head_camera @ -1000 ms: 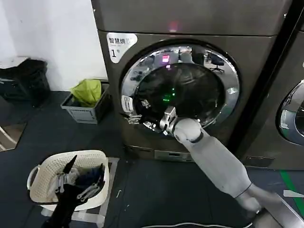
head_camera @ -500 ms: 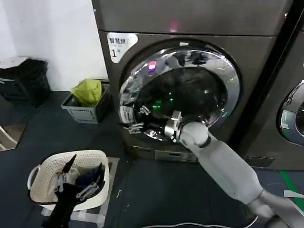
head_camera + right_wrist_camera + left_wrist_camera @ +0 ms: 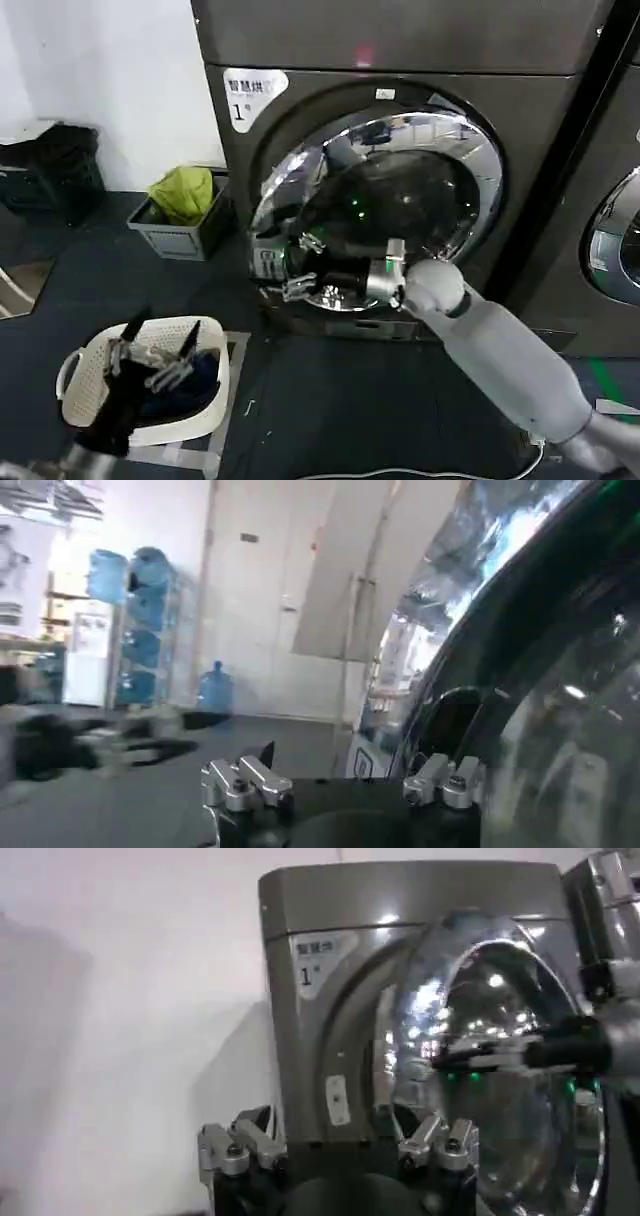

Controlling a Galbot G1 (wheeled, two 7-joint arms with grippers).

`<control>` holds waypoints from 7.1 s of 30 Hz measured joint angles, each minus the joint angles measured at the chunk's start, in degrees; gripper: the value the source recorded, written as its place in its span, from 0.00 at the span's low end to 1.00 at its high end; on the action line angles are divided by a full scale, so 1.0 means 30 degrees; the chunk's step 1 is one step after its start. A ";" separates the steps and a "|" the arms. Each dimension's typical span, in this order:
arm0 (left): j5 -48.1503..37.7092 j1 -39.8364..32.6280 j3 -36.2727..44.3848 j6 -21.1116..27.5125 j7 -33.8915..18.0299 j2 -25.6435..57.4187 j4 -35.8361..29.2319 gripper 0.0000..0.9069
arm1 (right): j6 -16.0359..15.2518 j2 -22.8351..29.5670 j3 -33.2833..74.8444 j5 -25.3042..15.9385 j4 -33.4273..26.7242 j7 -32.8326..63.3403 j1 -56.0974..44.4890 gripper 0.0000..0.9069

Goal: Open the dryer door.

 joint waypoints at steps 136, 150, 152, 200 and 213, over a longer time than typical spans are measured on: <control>-0.0247 -2.3715 2.5520 0.1605 -0.0820 -0.5329 1.7665 1.00 | 0.1417 1.2395 4.8183 -1.2102 0.1811 2.2096 -2.9273 1.00; -0.2031 -2.2772 2.5440 0.4307 -0.1481 -0.5327 1.5882 1.00 | 0.1452 1.2394 4.8061 -1.1158 0.2257 2.1415 -2.9203 1.00; -0.2482 -2.2464 2.5625 0.4922 -0.1613 -0.5328 1.4692 1.00 | 0.1381 1.2395 4.7973 -1.1072 0.2400 2.1324 -2.9220 1.00; -2.7697 -1.4832 1.3309 1.6607 -2.3519 1.9671 0.1530 1.00 | 0.0942 1.0587 4.4071 -0.9335 0.1859 2.0703 -2.8733 1.00; -3.8685 -1.6270 1.3876 1.6592 -2.8069 2.0611 0.3950 1.00 | 0.1707 1.0639 4.3936 -0.8769 0.1098 2.0625 -2.8856 1.00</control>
